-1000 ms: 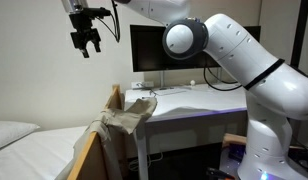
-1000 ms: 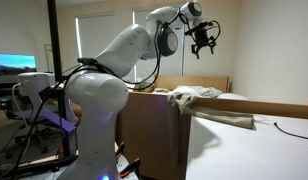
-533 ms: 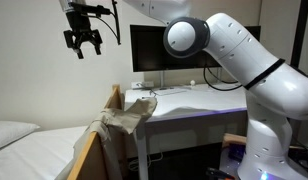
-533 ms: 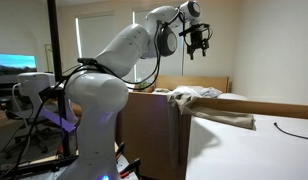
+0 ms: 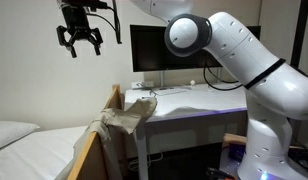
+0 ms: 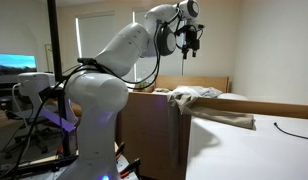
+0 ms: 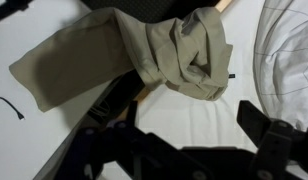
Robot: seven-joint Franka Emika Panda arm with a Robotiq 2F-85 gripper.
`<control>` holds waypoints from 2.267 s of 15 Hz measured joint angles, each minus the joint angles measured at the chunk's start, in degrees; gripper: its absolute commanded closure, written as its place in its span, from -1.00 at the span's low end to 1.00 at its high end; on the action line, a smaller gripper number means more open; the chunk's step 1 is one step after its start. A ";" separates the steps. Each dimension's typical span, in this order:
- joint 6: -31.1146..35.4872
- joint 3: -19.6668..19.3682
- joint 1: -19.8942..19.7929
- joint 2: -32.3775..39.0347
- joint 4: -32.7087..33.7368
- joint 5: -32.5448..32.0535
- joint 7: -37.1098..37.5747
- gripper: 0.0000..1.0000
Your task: Take the trousers off of the table and put it on the bed
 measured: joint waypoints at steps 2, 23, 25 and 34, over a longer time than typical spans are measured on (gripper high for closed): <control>-0.54 0.60 0.02 -0.10 0.00 1.39 4.21 -1.00; -10.19 -3.55 -0.34 -2.32 1.24 -2.57 15.17 -1.00; -12.92 -4.52 0.77 -4.99 1.32 -5.17 16.64 -1.00; -24.57 -6.29 2.59 -14.73 1.38 -9.13 24.44 -1.00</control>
